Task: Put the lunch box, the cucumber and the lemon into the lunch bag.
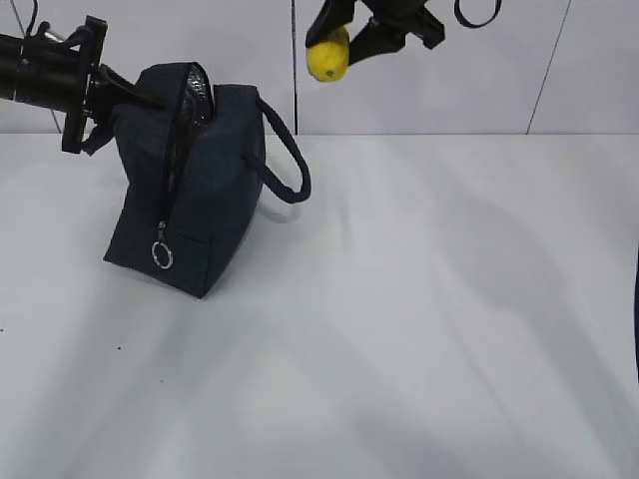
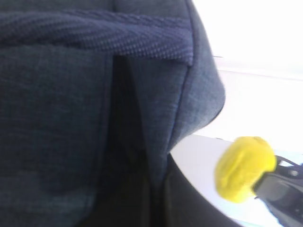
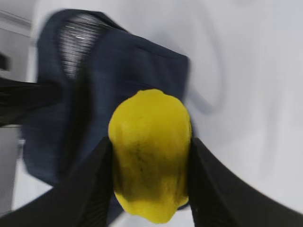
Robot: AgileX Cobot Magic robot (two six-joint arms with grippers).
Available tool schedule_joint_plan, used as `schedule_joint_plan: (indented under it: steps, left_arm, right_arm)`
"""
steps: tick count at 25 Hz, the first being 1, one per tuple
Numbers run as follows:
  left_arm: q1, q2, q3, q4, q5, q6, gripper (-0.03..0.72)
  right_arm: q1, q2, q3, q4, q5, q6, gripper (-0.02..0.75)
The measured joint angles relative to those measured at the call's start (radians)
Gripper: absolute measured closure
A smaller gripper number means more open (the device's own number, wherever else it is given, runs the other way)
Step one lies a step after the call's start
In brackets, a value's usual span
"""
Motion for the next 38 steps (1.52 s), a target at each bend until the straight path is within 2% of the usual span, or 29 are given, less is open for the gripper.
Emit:
schedule_joint_plan:
  steps: [5,21,29,31,36,38]
  left_arm:
    - [-0.044,0.000,0.000,-0.104,-0.002,0.028,0.697]
    - [-0.213,0.019,0.000,-0.420,-0.037,0.056,0.697]
    - [-0.241,0.019,0.000,-0.445,-0.037,0.060,0.697]
    - [-0.241,0.019,0.000,-0.445,-0.037,0.060,0.697]
    - [-0.241,0.019,0.000,-0.445,-0.039,0.060,0.697]
    - [-0.241,0.019,0.000,-0.445,-0.039,0.063,0.697]
  right_arm:
    - [0.000,0.002,-0.034,0.049,0.008,-0.015,0.381]
    - [0.000,0.058,-0.034,0.030,0.016,-0.016,0.382]
    - [0.000,0.096,-0.034,0.022,0.016,-0.016,0.380]
    - [0.000,0.096,-0.034,0.015,0.016,-0.016,0.358]
    - [0.000,0.096,-0.034,-0.008,0.016,-0.016,0.214]
    - [0.000,0.096,-0.034,-0.009,0.016,-0.016,0.188]
